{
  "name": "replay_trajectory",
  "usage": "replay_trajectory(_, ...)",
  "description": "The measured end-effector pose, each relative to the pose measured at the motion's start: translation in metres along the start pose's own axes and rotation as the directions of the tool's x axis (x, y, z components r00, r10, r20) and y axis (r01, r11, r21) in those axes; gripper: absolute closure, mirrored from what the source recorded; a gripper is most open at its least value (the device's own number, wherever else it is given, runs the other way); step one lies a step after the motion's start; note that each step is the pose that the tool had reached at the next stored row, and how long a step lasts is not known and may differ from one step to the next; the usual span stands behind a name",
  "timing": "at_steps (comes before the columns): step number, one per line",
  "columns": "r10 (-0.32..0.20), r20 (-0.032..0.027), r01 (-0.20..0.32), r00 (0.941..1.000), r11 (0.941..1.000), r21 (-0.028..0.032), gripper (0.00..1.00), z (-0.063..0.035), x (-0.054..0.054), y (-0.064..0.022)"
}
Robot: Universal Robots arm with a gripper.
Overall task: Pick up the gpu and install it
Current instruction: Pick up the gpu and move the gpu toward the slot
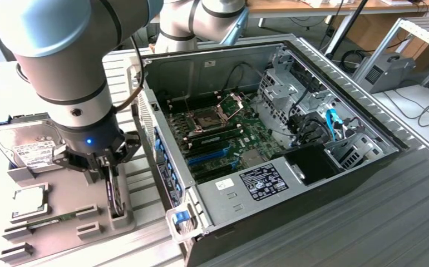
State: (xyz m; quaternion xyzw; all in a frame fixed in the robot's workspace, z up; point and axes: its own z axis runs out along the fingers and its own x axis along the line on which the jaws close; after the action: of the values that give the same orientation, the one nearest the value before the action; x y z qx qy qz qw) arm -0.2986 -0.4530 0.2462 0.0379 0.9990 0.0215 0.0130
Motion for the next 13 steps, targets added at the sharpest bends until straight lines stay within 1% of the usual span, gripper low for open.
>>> replay_trajectory(13, 0.0, 0.0, 0.0, 1.0, 1.0, 0.0, 0.74, -0.0035, -0.0001, 0.0002)
